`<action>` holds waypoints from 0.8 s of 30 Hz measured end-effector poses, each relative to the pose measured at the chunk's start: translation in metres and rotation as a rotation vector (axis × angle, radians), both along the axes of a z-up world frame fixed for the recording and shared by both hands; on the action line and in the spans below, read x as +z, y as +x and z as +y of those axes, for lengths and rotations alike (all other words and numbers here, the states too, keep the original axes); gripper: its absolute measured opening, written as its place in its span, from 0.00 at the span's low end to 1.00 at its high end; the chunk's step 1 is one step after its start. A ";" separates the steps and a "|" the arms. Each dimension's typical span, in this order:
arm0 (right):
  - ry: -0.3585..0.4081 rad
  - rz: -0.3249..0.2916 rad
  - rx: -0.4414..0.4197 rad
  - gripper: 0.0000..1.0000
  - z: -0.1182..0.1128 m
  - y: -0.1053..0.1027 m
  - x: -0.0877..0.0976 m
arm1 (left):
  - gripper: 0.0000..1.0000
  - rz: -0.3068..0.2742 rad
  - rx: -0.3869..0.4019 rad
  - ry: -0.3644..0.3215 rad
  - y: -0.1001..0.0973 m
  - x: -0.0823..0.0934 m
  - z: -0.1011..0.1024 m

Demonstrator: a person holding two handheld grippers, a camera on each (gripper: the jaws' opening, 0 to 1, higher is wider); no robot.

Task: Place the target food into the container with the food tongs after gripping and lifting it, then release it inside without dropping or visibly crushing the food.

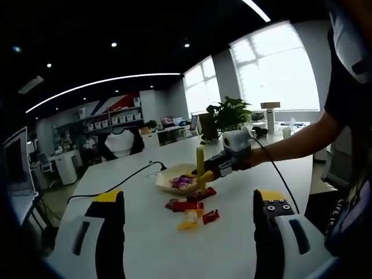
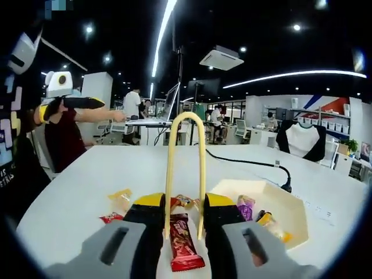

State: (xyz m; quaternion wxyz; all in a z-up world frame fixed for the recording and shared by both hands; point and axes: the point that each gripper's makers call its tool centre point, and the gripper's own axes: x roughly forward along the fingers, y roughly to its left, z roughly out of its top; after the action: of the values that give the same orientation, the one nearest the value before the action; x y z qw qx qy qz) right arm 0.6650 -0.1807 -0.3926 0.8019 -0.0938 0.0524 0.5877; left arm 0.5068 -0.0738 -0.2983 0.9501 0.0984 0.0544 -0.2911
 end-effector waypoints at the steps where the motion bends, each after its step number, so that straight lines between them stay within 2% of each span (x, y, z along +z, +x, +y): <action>1: -0.005 -0.001 -0.001 0.22 0.000 0.002 -0.001 | 0.97 0.001 0.000 0.001 0.000 0.000 0.000; 12: -0.001 0.032 -0.001 0.22 -0.001 0.001 -0.012 | 0.97 0.006 0.006 0.001 0.001 -0.001 0.002; 15: -0.032 0.026 0.005 0.22 0.001 -0.002 -0.019 | 0.97 0.007 0.006 0.001 0.001 -0.002 0.002; 16: -0.005 0.034 -0.001 0.21 0.002 -0.003 -0.016 | 0.97 0.007 0.007 0.001 0.001 -0.002 0.001; 18: -0.007 0.057 -0.027 0.21 -0.001 0.001 -0.017 | 0.97 0.007 0.006 0.001 0.001 -0.001 0.001; 19: 0.005 0.110 -0.063 0.20 -0.002 0.003 -0.018 | 0.97 0.006 0.007 0.001 0.001 -0.001 0.001; 20: -0.025 0.048 -0.049 0.19 -0.003 0.003 -0.018 | 0.97 0.006 0.006 0.000 0.001 -0.001 0.001; 22: -0.024 0.056 -0.037 0.17 0.001 -0.004 -0.017 | 0.97 0.007 0.008 0.001 0.002 -0.001 0.001; 23: -0.025 0.066 -0.046 0.16 0.000 -0.003 -0.017 | 0.97 0.005 0.010 0.001 0.002 -0.001 0.002; 24: -0.003 0.136 -0.087 0.16 -0.002 0.000 -0.019 | 0.97 0.004 0.011 0.001 0.002 -0.001 0.002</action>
State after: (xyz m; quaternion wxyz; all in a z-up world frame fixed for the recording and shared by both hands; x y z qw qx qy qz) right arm 0.6647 -0.1831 -0.4117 0.8211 -0.0524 0.1115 0.5574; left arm 0.5085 -0.0715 -0.2989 0.9515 0.0977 0.0571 -0.2862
